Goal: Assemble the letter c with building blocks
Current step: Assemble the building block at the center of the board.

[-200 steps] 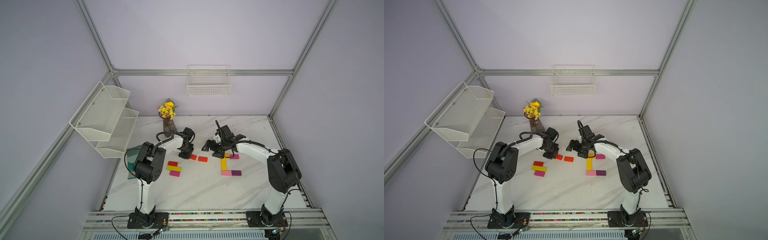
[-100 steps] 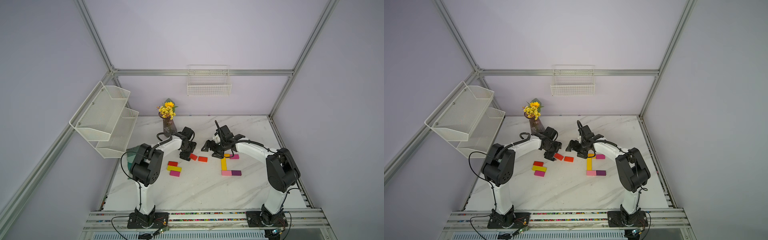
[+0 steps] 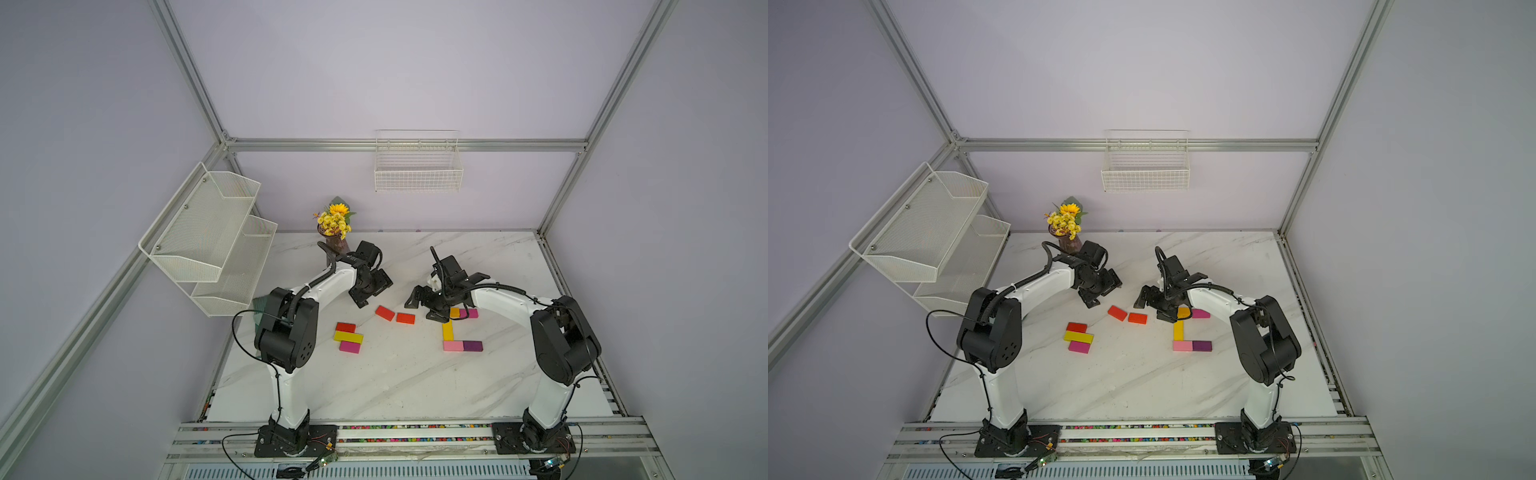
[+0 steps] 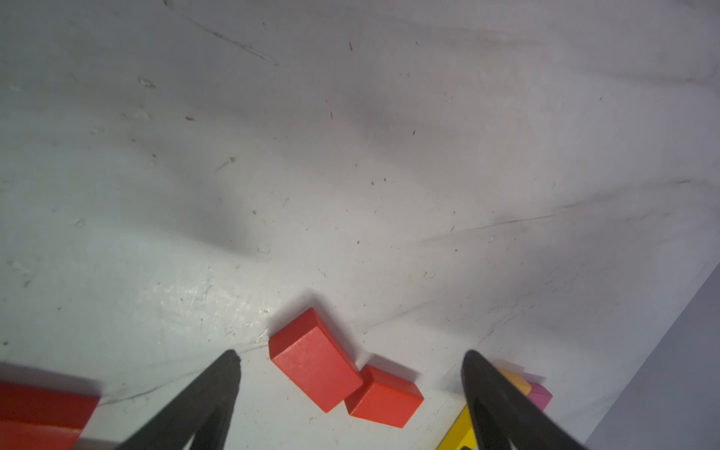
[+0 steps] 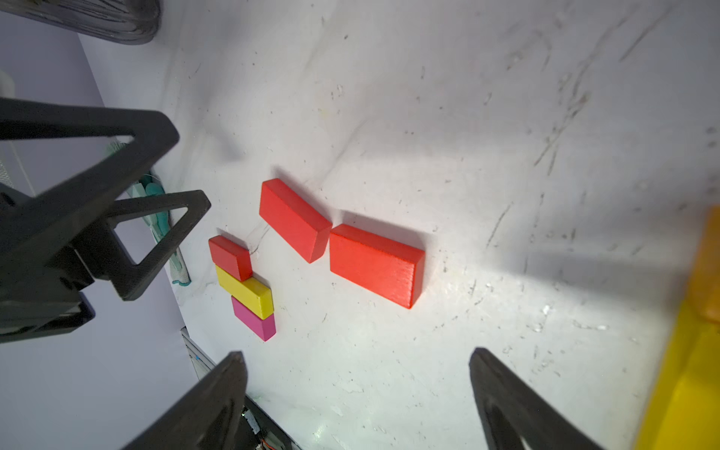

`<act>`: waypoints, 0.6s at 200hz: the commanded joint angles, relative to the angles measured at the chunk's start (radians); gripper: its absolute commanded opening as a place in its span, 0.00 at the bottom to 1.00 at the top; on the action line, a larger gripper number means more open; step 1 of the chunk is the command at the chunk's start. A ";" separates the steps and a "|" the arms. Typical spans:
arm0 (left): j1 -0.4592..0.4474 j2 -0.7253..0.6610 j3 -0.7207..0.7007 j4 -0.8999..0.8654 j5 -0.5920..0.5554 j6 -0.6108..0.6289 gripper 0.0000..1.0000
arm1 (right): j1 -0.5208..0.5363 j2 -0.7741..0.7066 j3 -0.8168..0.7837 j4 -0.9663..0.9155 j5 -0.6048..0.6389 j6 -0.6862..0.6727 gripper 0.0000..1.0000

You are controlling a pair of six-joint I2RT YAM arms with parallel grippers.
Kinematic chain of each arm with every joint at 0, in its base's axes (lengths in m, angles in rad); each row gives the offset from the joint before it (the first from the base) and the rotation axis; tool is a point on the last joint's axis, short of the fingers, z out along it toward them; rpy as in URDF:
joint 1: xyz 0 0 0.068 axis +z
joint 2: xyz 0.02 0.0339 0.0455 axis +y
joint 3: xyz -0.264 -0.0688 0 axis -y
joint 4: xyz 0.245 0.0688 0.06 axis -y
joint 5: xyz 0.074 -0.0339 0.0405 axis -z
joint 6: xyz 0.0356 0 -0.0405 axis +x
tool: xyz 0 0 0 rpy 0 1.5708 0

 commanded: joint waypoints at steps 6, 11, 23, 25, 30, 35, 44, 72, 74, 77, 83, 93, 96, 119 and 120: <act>0.001 0.040 0.025 0.034 0.037 0.169 0.89 | -0.005 -0.046 -0.017 0.043 0.023 0.031 0.91; 0.000 0.047 0.028 0.036 0.043 0.172 0.89 | -0.005 -0.047 -0.017 0.042 0.026 0.031 0.91; 0.000 0.060 0.028 0.046 0.058 0.174 0.89 | -0.005 -0.047 -0.020 0.040 0.027 0.034 0.91; -0.001 0.061 0.027 0.049 0.060 0.174 0.89 | -0.005 -0.048 -0.020 0.041 0.027 0.033 0.91; -0.001 0.063 0.025 0.052 0.065 0.174 0.89 | -0.005 -0.048 -0.021 0.040 0.029 0.034 0.91; 0.000 0.065 0.024 0.058 0.069 0.172 0.89 | -0.005 -0.049 -0.021 0.041 0.031 0.035 0.91; -0.002 0.068 0.021 0.067 0.077 0.169 0.89 | -0.005 -0.049 -0.022 0.042 0.032 0.039 0.91; -0.008 0.067 0.008 0.087 0.091 0.159 0.89 | -0.005 -0.045 -0.024 0.052 0.033 0.048 0.91; -0.008 0.067 0.007 0.087 0.092 0.158 0.89 | -0.005 -0.046 -0.023 0.052 0.033 0.049 0.91; -0.008 0.066 0.005 0.089 0.095 0.156 0.89 | -0.005 -0.046 -0.023 0.052 0.033 0.048 0.91; -0.008 0.064 0.001 0.093 0.098 0.152 0.89 | -0.005 -0.044 -0.023 0.052 0.033 0.048 0.91; -0.010 0.059 -0.009 0.104 0.102 0.145 0.89 | -0.005 -0.042 -0.021 0.054 0.032 0.048 0.91; -0.010 0.059 -0.011 0.108 0.104 0.142 0.89 | -0.005 -0.041 -0.022 0.055 0.032 0.048 0.91; -0.013 0.056 -0.028 0.130 0.122 0.125 0.89 | -0.005 -0.035 -0.020 0.056 0.027 0.049 0.91; -0.013 0.056 -0.028 0.130 0.124 0.125 0.89 | -0.005 -0.035 -0.020 0.056 0.028 0.048 0.91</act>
